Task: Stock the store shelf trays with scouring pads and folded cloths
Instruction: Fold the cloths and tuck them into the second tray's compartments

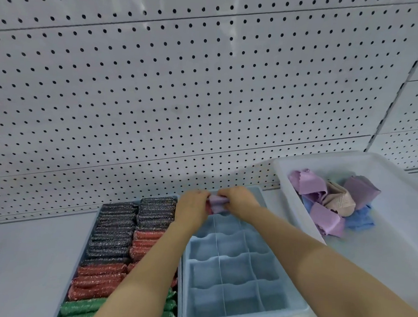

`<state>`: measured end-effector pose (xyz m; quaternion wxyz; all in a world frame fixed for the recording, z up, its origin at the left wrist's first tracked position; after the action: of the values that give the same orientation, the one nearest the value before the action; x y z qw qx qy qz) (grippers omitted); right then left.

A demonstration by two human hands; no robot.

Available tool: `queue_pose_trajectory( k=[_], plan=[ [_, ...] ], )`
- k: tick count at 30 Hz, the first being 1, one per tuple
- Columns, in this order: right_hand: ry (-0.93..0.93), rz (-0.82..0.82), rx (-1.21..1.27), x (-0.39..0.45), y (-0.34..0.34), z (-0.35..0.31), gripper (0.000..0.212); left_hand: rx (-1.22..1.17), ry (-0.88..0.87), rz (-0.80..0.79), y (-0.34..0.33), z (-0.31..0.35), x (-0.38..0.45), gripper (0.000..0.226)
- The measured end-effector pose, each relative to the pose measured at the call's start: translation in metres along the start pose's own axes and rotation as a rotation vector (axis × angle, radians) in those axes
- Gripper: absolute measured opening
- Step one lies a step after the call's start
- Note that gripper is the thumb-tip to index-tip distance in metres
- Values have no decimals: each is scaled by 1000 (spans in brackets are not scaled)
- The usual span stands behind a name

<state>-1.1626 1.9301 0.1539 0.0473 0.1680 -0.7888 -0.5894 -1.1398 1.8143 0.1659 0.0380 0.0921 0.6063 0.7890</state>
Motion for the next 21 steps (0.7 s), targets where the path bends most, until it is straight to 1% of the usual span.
queue_pose_trajectory(
  k=[2,4,6,8,11,13,15,16,17,19,21],
  plan=[
    [9,-56,-49,2,-7,1,18,17,18,-23,-5,0,6,30],
    [-4,-69,-53,3,-12,3,18,-25,31,-41,-11,0,9,32],
    [-37,-31,11,4,-12,6,18,-61,20,-37,-13,0,10,33],
    [-68,15,114,5,-10,10,17,-74,10,-20,-14,0,11,27],
    [-76,20,210,1,-10,12,12,-22,18,-13,-15,0,14,21],
    [-61,8,215,-2,-10,12,19,13,27,-62,-18,1,17,25],
    [-59,9,190,-3,-8,12,12,-21,62,-139,-23,2,20,34],
    [-55,15,175,-3,-8,12,10,-25,72,-145,-23,4,20,38],
    [-45,19,164,-2,-9,10,10,1,68,-119,-23,5,21,37],
    [-23,18,147,-2,-12,4,10,99,63,-34,-20,6,20,28],
    [-1,62,112,-3,-12,3,17,192,72,6,-21,6,18,22]
  ],
)
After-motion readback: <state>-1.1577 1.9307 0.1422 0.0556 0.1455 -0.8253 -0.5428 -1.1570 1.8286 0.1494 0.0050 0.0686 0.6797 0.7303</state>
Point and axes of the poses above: each hand's wrist, its own x-axis towards the middle knuckle, its own y-axis out of the back of the hand, z = x × y, the point moved 8 cm from there along x, towards the middle knuckle, and after that the axes turned 1 degree about y, right-handed, at the moved point
